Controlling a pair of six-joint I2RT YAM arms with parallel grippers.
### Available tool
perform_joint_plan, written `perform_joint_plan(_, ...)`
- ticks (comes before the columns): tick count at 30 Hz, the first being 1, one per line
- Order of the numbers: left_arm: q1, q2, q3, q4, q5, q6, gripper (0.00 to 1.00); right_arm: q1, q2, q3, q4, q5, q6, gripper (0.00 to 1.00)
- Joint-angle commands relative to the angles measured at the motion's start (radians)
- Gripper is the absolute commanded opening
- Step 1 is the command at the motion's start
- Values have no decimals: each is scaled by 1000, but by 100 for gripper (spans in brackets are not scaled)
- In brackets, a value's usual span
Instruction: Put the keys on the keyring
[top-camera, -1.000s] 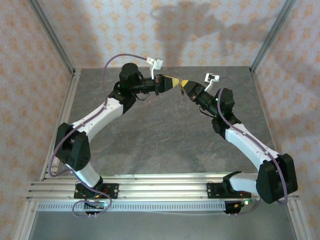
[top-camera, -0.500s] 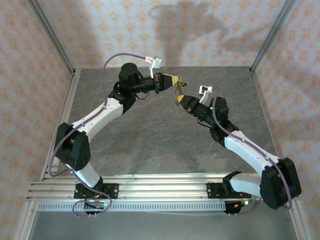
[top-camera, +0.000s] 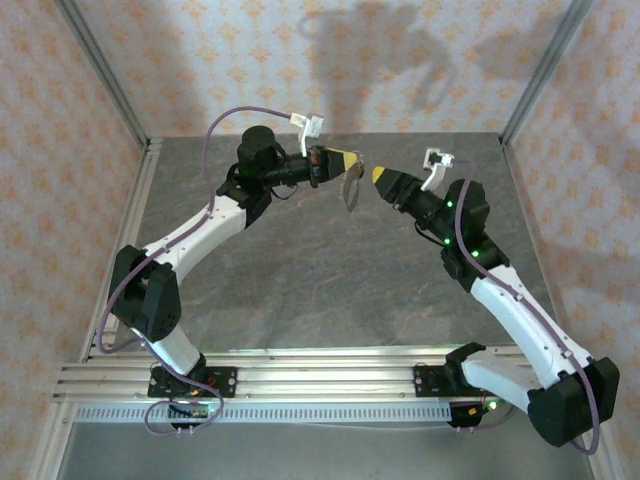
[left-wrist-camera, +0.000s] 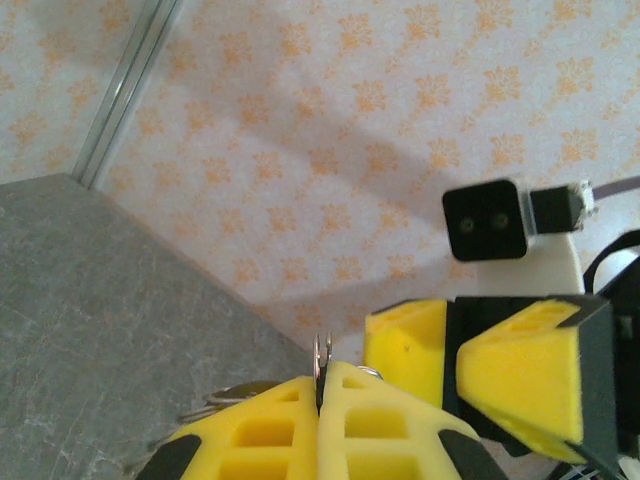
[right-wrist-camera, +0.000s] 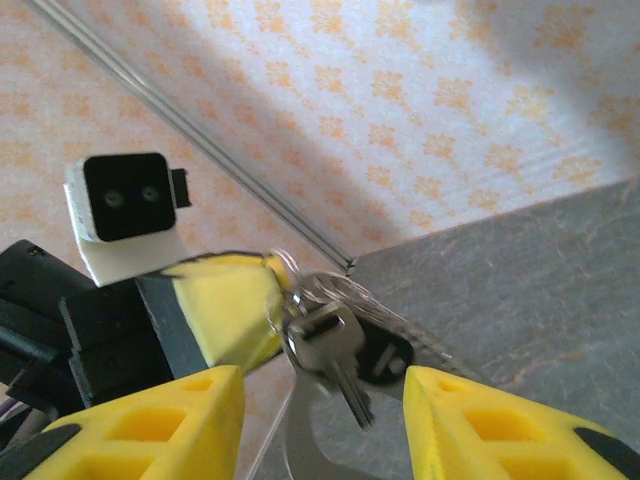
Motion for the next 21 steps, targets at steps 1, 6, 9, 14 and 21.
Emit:
perform_joint_plan(1, -1, -26, 16, 37, 23, 1, 0, 10, 41, 62, -17, -50, -73, 45)
perform_joint_plan(6, -1, -21, 23, 30, 29, 4, 0, 29, 92, 108, -14, -63, -89, 42)
perform_joint_plan(9, -1, -18, 28, 30, 32, 3, 0, 35, 115, 113, -10, -68, -97, 40)
perform_joint_plan(14, -2, -16, 33, 37, 42, -2, 0, 42, 141, 115, 5, -83, -103, 38)
perform_joint_plan(21, -3, -17, 35, 38, 46, -4, 0, 44, 182, 103, 35, -114, -103, 17)
